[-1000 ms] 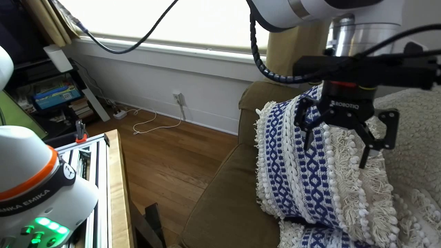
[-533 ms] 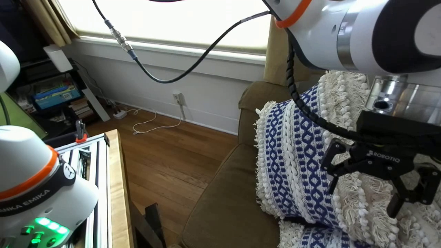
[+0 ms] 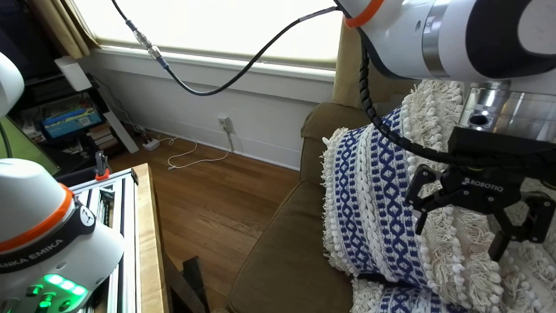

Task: Move the white and blue pillow on the right slightly to the right

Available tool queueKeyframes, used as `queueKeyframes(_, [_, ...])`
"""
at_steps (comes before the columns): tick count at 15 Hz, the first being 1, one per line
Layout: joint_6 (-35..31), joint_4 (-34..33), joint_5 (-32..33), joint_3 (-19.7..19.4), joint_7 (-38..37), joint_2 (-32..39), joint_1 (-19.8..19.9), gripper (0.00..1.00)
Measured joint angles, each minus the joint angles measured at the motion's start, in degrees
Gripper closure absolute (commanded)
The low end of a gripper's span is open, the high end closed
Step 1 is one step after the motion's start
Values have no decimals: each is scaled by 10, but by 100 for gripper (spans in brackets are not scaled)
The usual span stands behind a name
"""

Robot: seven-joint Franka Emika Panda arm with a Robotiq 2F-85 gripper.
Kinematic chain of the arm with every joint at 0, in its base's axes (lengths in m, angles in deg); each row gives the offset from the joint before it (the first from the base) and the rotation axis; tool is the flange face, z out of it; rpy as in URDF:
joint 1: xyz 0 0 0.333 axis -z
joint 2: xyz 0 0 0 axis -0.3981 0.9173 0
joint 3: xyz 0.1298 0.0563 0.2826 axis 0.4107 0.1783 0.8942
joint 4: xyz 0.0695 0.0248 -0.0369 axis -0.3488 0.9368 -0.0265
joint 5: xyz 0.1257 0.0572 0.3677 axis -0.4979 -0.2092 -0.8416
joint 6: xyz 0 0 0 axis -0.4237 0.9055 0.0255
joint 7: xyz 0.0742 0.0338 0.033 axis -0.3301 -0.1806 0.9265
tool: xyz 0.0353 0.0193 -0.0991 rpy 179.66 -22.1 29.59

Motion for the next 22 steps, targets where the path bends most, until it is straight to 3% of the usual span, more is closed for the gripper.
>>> queueKeyframes(4, [-20,-40,0,0,2,27,2,0])
queueKeyframes(12, [-24,-196,-21,5,77,156,44,0])
queueKeyframes(22, [-23,-392,-22,-7,68,317,71,0])
